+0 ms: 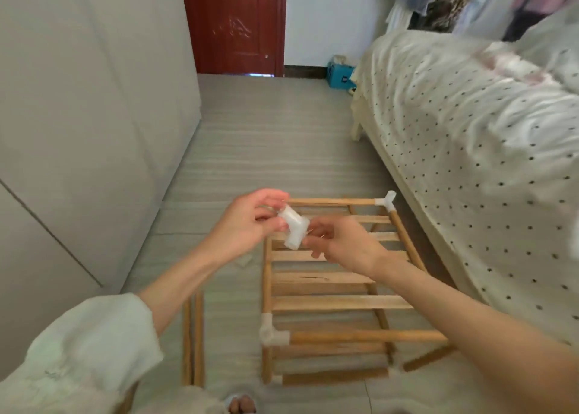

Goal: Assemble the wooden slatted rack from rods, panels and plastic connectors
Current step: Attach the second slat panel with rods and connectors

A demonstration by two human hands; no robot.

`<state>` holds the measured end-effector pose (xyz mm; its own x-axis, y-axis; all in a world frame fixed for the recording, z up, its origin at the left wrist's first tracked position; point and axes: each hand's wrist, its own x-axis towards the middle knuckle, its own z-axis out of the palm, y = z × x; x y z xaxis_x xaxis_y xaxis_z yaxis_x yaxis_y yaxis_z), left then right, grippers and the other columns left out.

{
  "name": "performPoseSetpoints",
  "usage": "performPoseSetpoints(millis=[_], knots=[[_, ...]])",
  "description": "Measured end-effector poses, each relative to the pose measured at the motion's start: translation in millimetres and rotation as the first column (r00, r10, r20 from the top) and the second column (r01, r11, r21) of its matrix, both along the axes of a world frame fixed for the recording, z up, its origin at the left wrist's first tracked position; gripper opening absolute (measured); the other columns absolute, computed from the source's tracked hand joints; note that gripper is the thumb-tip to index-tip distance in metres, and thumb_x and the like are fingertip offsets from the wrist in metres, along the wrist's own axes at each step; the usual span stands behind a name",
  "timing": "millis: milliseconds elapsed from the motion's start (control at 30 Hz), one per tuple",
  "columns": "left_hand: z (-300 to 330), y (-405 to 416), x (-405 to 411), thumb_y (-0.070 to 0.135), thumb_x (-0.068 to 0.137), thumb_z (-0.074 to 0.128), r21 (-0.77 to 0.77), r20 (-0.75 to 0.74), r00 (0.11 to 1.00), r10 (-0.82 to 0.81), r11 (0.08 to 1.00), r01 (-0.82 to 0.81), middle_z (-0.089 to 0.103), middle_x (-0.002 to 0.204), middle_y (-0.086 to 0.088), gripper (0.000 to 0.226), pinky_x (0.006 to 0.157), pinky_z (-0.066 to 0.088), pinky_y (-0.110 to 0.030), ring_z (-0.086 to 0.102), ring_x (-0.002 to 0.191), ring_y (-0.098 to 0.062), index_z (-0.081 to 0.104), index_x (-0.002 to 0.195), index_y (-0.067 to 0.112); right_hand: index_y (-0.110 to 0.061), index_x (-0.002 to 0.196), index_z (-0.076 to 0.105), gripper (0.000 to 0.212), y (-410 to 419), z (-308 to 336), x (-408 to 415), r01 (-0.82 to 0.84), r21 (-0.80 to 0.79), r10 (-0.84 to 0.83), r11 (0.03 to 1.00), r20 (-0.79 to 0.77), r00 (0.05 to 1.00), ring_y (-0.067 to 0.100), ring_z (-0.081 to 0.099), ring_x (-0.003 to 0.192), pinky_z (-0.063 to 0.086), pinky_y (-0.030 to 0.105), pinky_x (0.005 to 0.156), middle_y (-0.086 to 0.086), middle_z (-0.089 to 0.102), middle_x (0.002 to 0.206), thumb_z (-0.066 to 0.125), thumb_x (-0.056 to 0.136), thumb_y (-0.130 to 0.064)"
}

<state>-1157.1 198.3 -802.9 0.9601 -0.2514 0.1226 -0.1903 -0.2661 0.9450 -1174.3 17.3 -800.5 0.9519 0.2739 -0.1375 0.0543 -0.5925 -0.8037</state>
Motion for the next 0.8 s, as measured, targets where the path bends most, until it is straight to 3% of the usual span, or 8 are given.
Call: performPoseSetpoints(millis=[100, 200, 367, 467, 533, 667, 733, 800], knots=[[34, -48, -15, -0.011, 0.081, 0.063, 0.090, 0.068, 0.987, -0.146, 0.986, 0.140, 0.064, 0.085, 0.008, 0.033, 0.070, 0.051, -0.014, 0.063, 0.063, 0.005, 0.061, 0.095, 0.020, -0.004, 0.116, 0.059, 0.026, -45, 25, -28, 0.144, 0.260, -0.138, 0.955, -0.041, 0.990, -0.001, 0.052, 0.047, 0.041, 0.017, 0.051, 0.006, 0.062, 0.071, 0.059, 0.089, -0.003], [53, -96, -27, -0.004, 0.082, 0.066, 0.128, 0.082, 0.970, -0.230, 0.967, 0.219, 0.067, 0.081, 0.011, 0.034, 0.076, 0.051, -0.020, 0.066, 0.067, -0.001, 0.061, 0.089, 0.029, -0.003, 0.113, 0.063, 0.025, -89, 33, -53, 0.233, 0.384, -0.215, 0.894, -0.090, 0.973, 0.011, 0.055, 0.059, 0.043, 0.024, 0.057, 0.010, 0.063, 0.079, 0.062, 0.088, -0.005], [42, -176, -46, -0.003, 0.085, 0.063, 0.143, 0.072, 0.938, -0.340, 0.934, 0.327, 0.066, 0.092, 0.011, 0.032, 0.080, 0.050, -0.015, 0.064, 0.080, 0.002, 0.063, 0.107, 0.020, -0.005, 0.119, 0.059, 0.031, -150, 17, -89, 0.349, 0.594, -0.295, 0.724, -0.191, 0.936, 0.013, 0.055, 0.061, 0.048, 0.020, 0.054, 0.010, 0.061, 0.080, 0.059, 0.088, 0.000], [6, -209, -53, -0.001, 0.090, 0.057, 0.189, 0.085, 0.944, -0.319, 0.935, 0.299, 0.059, 0.112, 0.007, 0.036, 0.082, 0.048, -0.012, 0.062, 0.091, -0.006, 0.058, 0.122, 0.015, -0.007, 0.114, 0.060, 0.027, -179, -12, -105, 0.467, 0.569, -0.420, 0.677, -0.222, 0.880, 0.015, 0.057, 0.062, 0.053, 0.024, 0.060, 0.010, 0.063, 0.080, 0.059, 0.088, 0.000], [-29, -216, -55, 0.008, 0.092, 0.055, 0.315, 0.078, 0.960, -0.270, 0.920, 0.233, 0.055, 0.120, 0.006, 0.034, 0.082, 0.044, -0.012, 0.059, 0.096, -0.008, 0.056, 0.125, 0.018, -0.010, 0.110, 0.059, 0.024, -198, -40, -114, 0.571, 0.517, -0.530, 0.638, -0.243, 0.812, 0.016, 0.058, 0.062, 0.052, 0.031, 0.067, 0.012, 0.063, 0.081, 0.059, 0.088, -0.001], [-96, -220, -66, 0.031, 0.094, 0.054, 0.668, -0.102, 0.923, -0.370, 0.662, 0.340, 0.052, 0.130, 0.000, 0.037, 0.100, 0.041, -0.030, 0.052, 0.114, -0.014, 0.053, 0.128, 0.019, -0.012, 0.120, 0.051, 0.035, -224, -95, -129, 0.690, 0.395, -0.655, 0.607, -0.243, 0.715, 0.013, 0.060, 0.061, 0.056, 0.026, 0.058, 0.012, 0.059, 0.088, 0.054, 0.089, 0.003], [-112, -224, -71, 0.036, 0.094, 0.053, 0.727, -0.179, 0.894, -0.410, 0.557, 0.401, 0.054, 0.129, 0.001, 0.039, 0.101, 0.040, -0.033, 0.050, 0.118, -0.015, 0.050, 0.130, 0.021, -0.011, 0.130, 0.047, 0.043, -230, -116, -132, 0.679, 0.325, -0.660, 0.659, -0.183, 0.728, 0.013, 0.062, 0.070, 0.056, 0.025, 0.061, 0.009, 0.059, 0.100, 0.052, 0.090, 0.002], [-121, -227, -72, 0.037, 0.094, 0.052, 0.743, -0.206, 0.879, -0.430, 0.516, 0.427, 0.059, 0.120, 0.002, 0.035, 0.092, 0.044, -0.033, 0.054, 0.110, -0.016, 0.053, 0.125, 0.022, -0.012, 0.134, 0.047, 0.045, -233, -128, -134, 0.648, 0.209, -0.654, 0.733, -0.047, 0.755, 0.019, 0.063, 0.088, 0.056, 0.031, 0.071, 0.006, 0.058, 0.112, 0.053, 0.090, -0.001]])
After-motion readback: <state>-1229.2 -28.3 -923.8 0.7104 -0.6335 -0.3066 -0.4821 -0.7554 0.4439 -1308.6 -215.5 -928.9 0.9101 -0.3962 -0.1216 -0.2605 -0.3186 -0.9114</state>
